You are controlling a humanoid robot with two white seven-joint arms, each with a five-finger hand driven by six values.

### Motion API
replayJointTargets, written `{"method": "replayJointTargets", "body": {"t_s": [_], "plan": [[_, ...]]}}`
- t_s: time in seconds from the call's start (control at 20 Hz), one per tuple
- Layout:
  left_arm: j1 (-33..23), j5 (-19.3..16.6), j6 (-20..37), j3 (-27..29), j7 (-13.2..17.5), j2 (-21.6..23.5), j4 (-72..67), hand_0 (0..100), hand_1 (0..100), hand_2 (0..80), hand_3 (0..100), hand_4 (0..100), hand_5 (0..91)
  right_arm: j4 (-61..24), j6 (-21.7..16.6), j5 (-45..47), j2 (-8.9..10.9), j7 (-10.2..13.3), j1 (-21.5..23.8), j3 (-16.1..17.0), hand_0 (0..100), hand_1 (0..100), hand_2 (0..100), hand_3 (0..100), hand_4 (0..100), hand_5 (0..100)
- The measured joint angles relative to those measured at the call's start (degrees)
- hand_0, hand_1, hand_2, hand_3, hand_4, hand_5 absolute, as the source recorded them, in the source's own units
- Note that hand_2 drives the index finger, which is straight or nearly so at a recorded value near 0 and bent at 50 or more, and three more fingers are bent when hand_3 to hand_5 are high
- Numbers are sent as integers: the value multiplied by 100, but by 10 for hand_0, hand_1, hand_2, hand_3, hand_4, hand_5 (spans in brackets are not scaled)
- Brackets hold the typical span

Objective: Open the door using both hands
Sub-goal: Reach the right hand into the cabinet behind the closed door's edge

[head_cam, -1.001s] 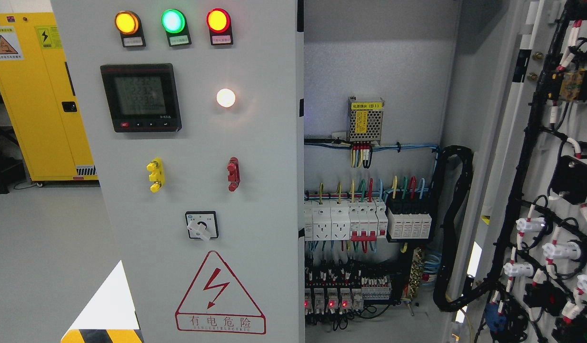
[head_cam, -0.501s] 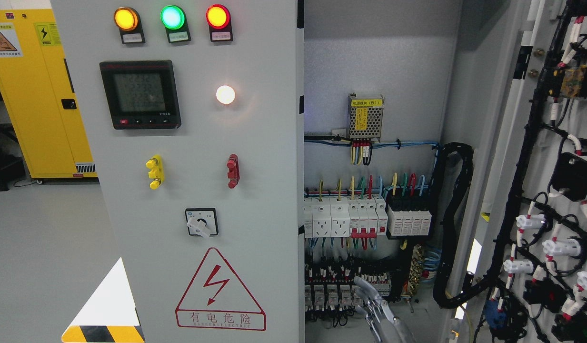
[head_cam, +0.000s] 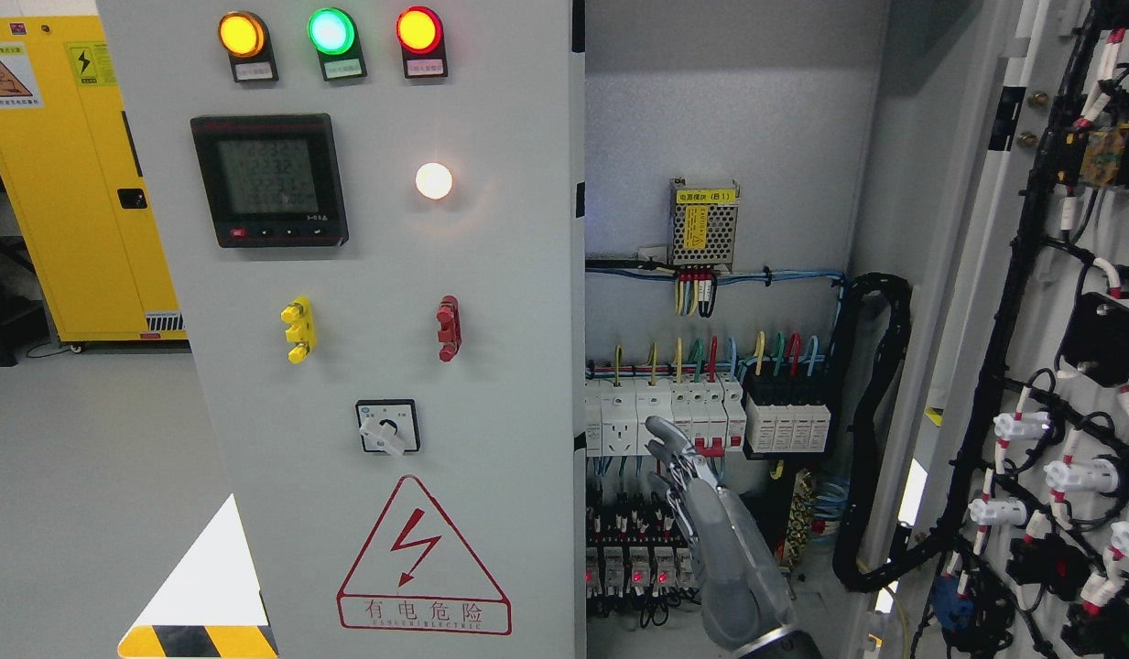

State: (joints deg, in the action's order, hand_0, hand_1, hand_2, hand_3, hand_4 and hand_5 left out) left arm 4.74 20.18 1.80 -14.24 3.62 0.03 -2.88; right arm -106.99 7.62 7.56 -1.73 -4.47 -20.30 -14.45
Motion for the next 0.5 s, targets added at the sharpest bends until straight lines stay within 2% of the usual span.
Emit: {"method": "replayJointTargets", "body": {"t_s": [0.2, 0.5], "plan": [[0, 2, 2, 14, 0, -1, 0, 0, 0, 0, 0, 0, 0, 260, 231, 29, -79, 19, -387, 48, 221, 10, 0, 0, 0, 0], [1, 2, 57, 26, 0, -2, -1, 0, 0, 0, 0, 0, 0, 715, 379, 51, -158, -26, -870, 123, 221, 11, 0, 0, 0, 0]]}}
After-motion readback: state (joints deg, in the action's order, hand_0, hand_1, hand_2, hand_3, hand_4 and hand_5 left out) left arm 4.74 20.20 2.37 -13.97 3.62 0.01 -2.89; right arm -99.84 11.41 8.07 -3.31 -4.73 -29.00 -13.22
